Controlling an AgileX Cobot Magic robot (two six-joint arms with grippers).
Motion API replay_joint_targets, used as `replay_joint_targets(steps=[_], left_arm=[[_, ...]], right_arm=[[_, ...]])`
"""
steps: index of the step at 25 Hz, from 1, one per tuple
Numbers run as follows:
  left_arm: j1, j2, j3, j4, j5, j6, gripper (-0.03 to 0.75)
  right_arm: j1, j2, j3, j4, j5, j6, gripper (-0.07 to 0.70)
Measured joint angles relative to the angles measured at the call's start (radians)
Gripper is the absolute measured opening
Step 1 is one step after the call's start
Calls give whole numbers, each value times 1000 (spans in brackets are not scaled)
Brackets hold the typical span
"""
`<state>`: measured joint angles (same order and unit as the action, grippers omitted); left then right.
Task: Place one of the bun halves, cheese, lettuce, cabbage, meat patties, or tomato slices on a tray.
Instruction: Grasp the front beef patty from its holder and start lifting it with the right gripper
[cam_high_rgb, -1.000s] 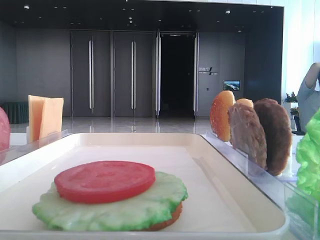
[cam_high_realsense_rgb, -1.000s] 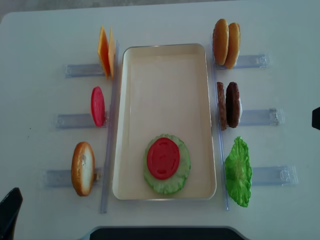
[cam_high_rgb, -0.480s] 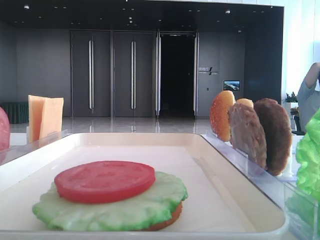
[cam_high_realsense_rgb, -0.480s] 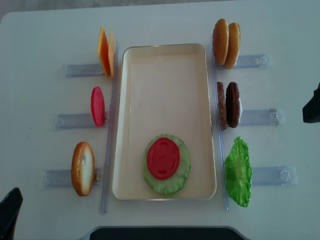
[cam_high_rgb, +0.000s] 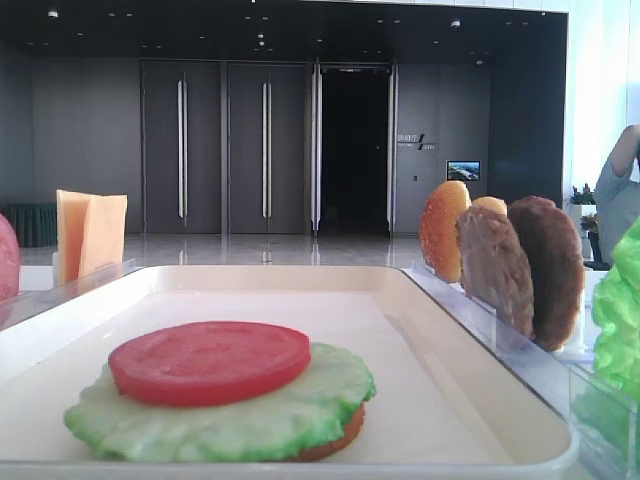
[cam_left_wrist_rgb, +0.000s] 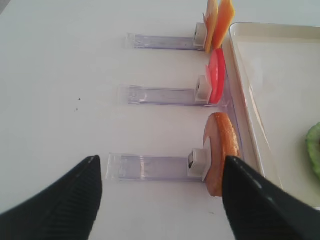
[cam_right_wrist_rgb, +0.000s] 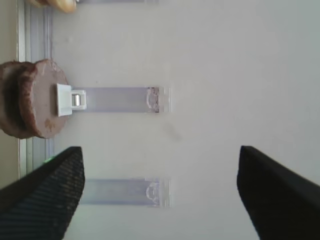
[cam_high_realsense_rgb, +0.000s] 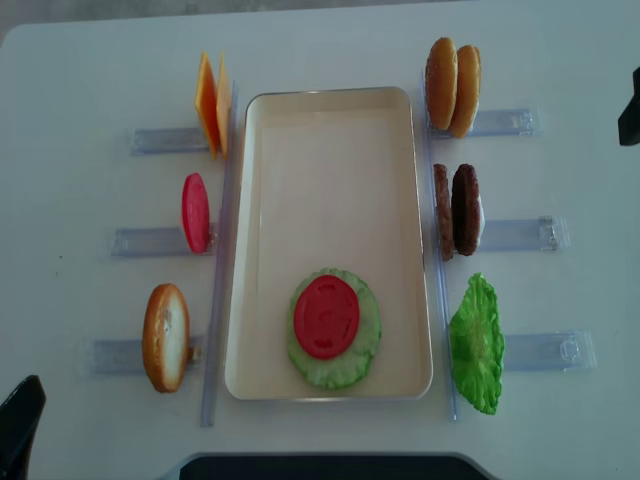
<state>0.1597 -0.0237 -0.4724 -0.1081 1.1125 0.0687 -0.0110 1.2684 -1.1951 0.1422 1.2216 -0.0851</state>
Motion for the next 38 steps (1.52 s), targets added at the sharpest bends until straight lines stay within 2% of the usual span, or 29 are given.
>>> replay_joint_targets(steps=[4, 9, 13, 18, 22, 25, 32, 38], left_arm=[[0, 0, 0, 0, 0, 0, 573], [0, 0, 0, 0, 0, 0, 573], [0, 0, 0, 0, 0, 0, 573], [0, 0, 0, 0, 0, 0, 573], [0, 0, 0, 0, 0, -1, 573], [0, 0, 0, 0, 0, -1, 573], [0, 0, 0, 0, 0, -2, 573], [0, 0, 0, 0, 0, -2, 573]], right_arm=[[0, 43, -50, 4, 0, -1, 589], [19, 54, -52, 10, 0, 3, 589], [126, 54, -52, -5, 0, 54, 589], [320, 67, -53, -37, 0, 157, 589], [460, 123, -70, -55, 1, 229, 589], [534, 185, -97, -61, 0, 273, 589], [620, 278, -187, -65, 0, 334, 586], [629, 330, -223, -65, 0, 348, 584]])
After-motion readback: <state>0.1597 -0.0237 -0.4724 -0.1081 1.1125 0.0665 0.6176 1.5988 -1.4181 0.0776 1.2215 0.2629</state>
